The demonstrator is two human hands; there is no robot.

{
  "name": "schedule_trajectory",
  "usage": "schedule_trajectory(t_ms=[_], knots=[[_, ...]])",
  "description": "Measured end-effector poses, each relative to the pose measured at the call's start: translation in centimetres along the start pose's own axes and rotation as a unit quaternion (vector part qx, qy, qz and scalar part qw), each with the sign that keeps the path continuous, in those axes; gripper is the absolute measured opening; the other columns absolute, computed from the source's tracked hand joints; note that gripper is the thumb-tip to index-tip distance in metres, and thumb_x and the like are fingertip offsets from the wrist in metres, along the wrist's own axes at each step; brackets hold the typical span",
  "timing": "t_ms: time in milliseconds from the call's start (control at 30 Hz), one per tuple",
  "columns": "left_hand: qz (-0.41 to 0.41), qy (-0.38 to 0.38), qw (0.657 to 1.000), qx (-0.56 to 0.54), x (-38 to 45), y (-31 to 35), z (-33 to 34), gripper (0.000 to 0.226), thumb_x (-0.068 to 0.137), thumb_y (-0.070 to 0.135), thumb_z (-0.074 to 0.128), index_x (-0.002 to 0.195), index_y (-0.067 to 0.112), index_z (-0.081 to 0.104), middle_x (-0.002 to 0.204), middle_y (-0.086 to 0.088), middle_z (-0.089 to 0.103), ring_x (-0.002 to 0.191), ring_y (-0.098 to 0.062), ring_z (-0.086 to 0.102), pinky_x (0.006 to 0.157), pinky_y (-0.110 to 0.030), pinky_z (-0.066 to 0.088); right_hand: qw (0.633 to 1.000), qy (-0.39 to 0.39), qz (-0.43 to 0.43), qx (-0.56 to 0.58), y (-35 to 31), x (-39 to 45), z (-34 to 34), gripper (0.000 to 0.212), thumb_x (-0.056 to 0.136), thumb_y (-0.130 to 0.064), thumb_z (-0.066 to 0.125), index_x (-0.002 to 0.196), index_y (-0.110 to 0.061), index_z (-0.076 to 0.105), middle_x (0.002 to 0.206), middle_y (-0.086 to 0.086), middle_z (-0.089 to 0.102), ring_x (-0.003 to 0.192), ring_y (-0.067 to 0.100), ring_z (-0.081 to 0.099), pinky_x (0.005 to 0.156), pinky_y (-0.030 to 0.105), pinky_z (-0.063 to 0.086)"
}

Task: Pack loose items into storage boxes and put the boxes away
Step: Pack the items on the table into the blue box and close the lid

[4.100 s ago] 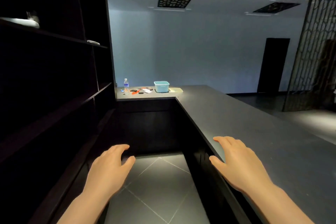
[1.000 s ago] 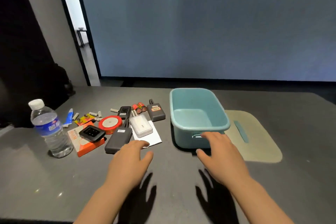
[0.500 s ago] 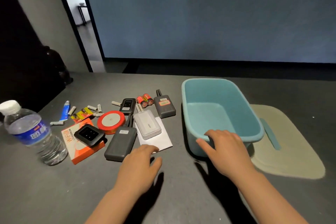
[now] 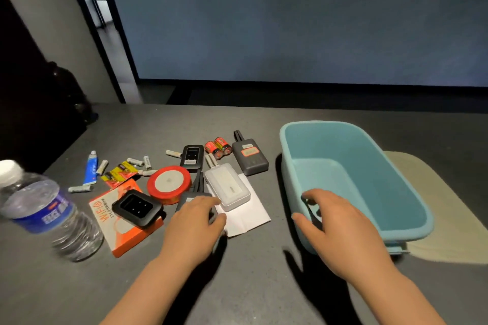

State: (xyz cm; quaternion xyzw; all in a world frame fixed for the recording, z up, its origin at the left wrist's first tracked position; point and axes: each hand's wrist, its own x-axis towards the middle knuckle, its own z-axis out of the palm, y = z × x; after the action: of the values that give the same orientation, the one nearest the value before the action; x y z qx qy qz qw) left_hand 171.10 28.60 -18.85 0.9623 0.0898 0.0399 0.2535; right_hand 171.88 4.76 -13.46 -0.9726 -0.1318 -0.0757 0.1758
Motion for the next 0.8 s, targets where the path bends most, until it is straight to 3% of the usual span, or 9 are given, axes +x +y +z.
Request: schedule_trajectory(t_ms=[133, 233, 367, 500, 800], knots=[[-0.018, 0.014, 1.0, 0.013, 0.2, -2.7, -0.6, 0.042, 0.09, 0.038, 0.053, 0.131, 0.033, 0.049, 0.135, 0.011, 0.049, 0.123, -0.012, 0.046, 0.097, -0.031, 0.042, 0.991, 0.086, -0.092, 0.052, -4.8, 3.4, 3.2, 0.043, 0.084, -0.037, 0.051, 0.124, -0.024, 0.053, 0.127, -0.007, 0.05, 0.116, 0.017, 0.045, 0.088, 0.033, 0.042], [-0.027, 0.013, 0.999, 0.018, 0.4, -4.4, -0.3, 0.049, 0.087, 0.043, 0.054, 0.135, 0.033, 0.044, 0.139, 0.013, 0.044, 0.126, -0.01, 0.042, 0.1, -0.029, 0.04, 0.99, 0.026, -0.12, 0.076, -7.3, 5.9, 6.6, 0.041, 0.086, -0.034, 0.052, 0.126, -0.025, 0.051, 0.127, -0.009, 0.049, 0.117, 0.016, 0.044, 0.09, 0.031, 0.04], [-0.033, 0.017, 0.999, 0.017, 0.6, -5.1, 1.0, 0.063, 0.084, 0.05, 0.056, 0.14, 0.031, 0.035, 0.147, 0.011, 0.032, 0.133, -0.012, 0.03, 0.103, -0.029, 0.037, 0.993, -0.07, -0.076, 0.051, -7.7, 9.4, 11.7, 0.05, 0.088, -0.037, 0.054, 0.134, -0.021, 0.041, 0.135, -0.002, 0.043, 0.125, 0.02, 0.038, 0.098, 0.034, 0.037], [-0.063, 0.024, 0.997, 0.024, 0.9, -5.1, 2.6, 0.077, 0.081, 0.055, 0.056, 0.145, 0.028, 0.022, 0.151, 0.004, 0.019, 0.138, -0.017, 0.017, 0.106, -0.032, 0.034, 0.993, -0.104, -0.035, 0.03, -7.7, 11.3, 15.0, 0.051, 0.087, -0.039, 0.057, 0.129, -0.016, 0.041, 0.134, 0.003, 0.041, 0.125, 0.024, 0.035, 0.099, 0.035, 0.034], [-0.118, 0.061, 0.991, 0.024, 1.9, -5.1, 4.0, 0.087, 0.073, 0.059, 0.057, 0.144, 0.029, 0.017, 0.128, 0.0, 0.034, 0.119, -0.019, 0.034, 0.096, -0.031, 0.04, 0.99, -0.111, 0.077, 0.04, -8.0, 12.9, 16.6, 0.069, 0.071, -0.048, 0.071, 0.121, -0.009, 0.044, 0.123, 0.01, 0.044, 0.119, 0.027, 0.038, 0.098, 0.034, 0.036]])
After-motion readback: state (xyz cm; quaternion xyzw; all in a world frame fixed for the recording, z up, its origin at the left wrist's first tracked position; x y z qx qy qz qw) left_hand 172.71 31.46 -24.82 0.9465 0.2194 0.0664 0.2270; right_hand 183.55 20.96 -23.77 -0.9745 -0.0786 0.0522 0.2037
